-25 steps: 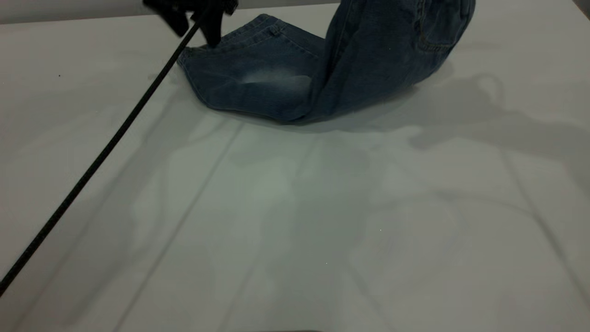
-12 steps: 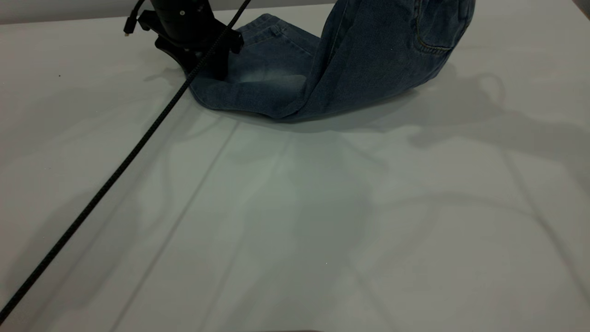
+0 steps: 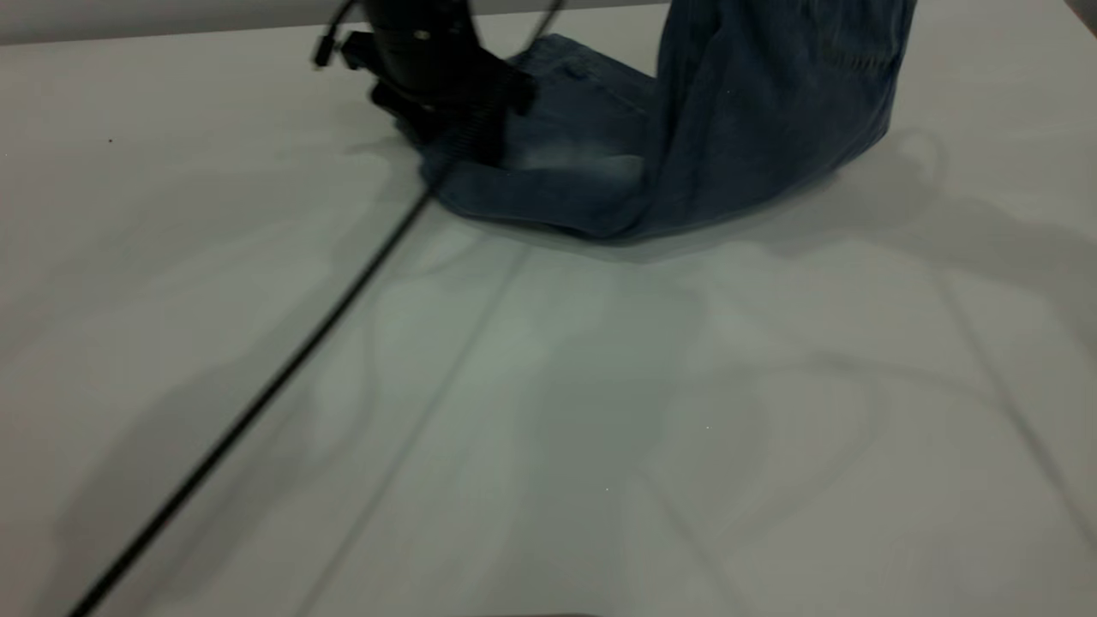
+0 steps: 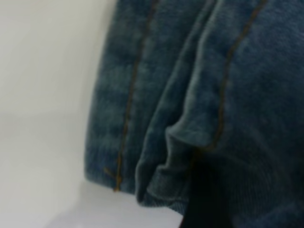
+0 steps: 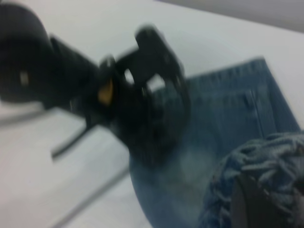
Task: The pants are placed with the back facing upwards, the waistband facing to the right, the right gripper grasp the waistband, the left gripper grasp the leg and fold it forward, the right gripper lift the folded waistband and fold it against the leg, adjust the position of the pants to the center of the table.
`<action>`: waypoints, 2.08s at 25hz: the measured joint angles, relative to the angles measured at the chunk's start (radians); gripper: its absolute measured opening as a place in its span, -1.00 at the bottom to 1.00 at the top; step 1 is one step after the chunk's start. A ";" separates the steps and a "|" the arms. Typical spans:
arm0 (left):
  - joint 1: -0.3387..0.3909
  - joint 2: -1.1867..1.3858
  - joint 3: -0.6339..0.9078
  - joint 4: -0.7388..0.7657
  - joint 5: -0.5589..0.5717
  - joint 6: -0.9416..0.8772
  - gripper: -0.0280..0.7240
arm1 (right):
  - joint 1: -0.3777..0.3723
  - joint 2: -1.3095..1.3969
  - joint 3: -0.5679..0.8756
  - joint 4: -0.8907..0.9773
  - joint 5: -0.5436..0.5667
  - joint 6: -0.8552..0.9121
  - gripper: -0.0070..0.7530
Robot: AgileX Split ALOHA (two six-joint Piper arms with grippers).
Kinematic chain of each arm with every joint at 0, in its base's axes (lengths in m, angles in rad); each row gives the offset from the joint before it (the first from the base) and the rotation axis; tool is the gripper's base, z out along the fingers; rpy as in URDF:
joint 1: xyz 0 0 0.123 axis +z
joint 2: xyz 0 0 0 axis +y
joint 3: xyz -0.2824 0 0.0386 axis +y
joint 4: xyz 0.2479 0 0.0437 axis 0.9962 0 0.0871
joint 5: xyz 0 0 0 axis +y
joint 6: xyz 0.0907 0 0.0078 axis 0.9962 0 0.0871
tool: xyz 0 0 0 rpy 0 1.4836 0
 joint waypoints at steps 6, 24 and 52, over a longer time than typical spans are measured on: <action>-0.051 0.016 -0.071 -0.014 0.103 0.000 0.26 | 0.000 0.002 -0.051 -0.040 0.000 0.077 -0.89; 0.006 0.019 -0.635 0.198 0.474 0.001 0.26 | 0.176 0.283 -0.074 0.541 -0.089 -0.466 -0.88; -0.008 0.106 -0.669 -0.151 0.474 0.513 0.26 | 0.064 0.273 -0.179 -0.040 -0.112 0.179 0.64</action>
